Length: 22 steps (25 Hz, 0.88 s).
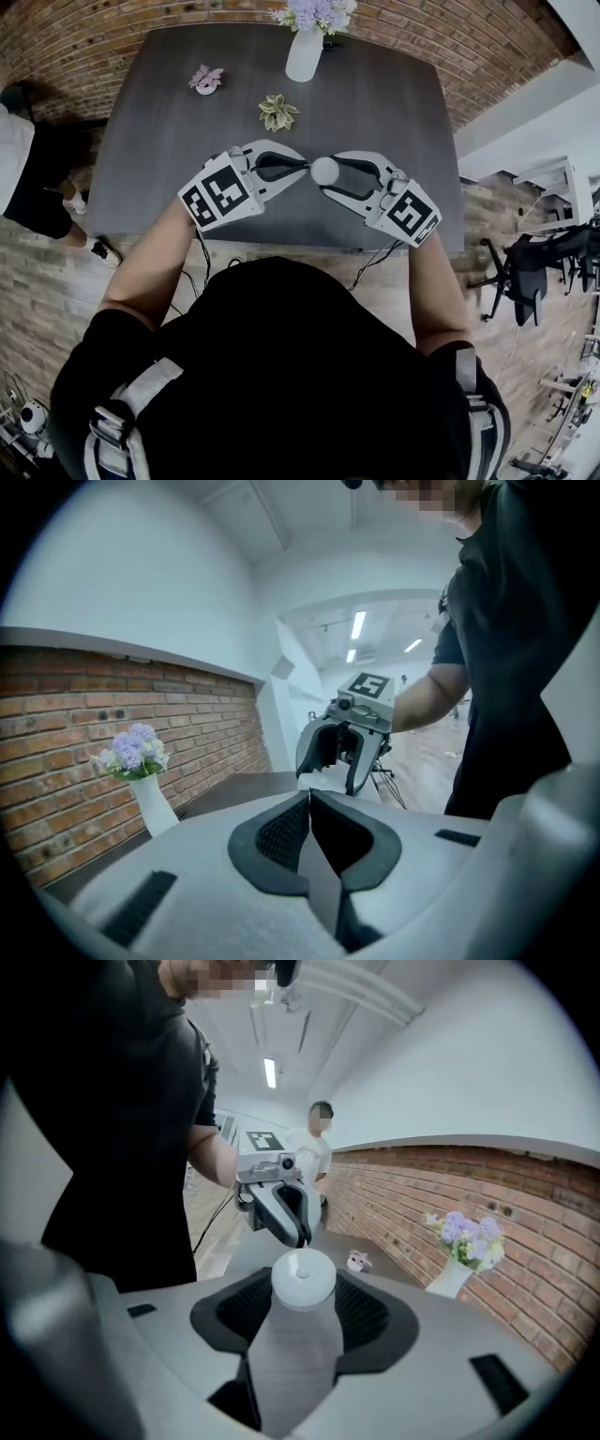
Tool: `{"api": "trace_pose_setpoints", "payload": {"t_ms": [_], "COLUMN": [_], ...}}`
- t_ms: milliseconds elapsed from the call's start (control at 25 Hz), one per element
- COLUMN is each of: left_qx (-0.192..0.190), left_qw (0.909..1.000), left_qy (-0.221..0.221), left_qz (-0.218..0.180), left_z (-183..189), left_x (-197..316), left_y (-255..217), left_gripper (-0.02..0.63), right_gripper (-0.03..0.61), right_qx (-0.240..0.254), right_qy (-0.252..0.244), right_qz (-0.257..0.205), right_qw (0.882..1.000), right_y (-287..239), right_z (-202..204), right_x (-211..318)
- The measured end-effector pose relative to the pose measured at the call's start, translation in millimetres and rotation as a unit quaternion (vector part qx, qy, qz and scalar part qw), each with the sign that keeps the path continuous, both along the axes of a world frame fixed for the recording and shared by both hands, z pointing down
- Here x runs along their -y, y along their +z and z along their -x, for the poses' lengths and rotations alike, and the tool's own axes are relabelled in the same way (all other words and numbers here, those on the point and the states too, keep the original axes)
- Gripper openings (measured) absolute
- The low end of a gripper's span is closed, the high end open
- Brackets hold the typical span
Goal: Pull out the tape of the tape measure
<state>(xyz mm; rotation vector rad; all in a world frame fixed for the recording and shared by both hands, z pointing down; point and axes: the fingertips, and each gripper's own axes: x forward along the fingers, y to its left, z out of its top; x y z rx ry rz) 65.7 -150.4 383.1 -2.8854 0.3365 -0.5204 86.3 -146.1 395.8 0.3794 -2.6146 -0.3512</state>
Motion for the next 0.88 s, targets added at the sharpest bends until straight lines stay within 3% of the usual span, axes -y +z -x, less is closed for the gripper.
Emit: {"api": "trace_pose_setpoints", "payload": {"t_ms": [160,320,520,760,880], "left_qx": [-0.018,-0.041,-0.087,-0.133,-0.137], "left_qw": [0.9979,0.9874,0.9621,0.9257,0.9187], "left_qy": [-0.063,-0.153,-0.259,-0.354,-0.37], "left_qz": [0.0,-0.007,-0.001,-0.014,-0.001], "left_z": [26,71,131,194,204], "left_x": [19,52,72,94,90], "left_y": [-3,-9,-17,-36,-25], "left_gripper": [0.014,0.014,0.014,0.014,0.014], "right_gripper": [0.209,0.209,0.209,0.209,0.209], "right_qx": [0.036,0.08,0.129,0.154,0.149], "right_qy": [0.05,0.112,0.187,0.258,0.266], "right_qz": [0.017,0.033,0.042,0.015,0.021], "right_qw": [0.998,0.99,0.973,0.954,0.952], "right_y": [-1,-3,-6,-28,-22], "right_z": [-19,-52,-92,-129,-132], "right_x": [15,39,51,78,77]}}
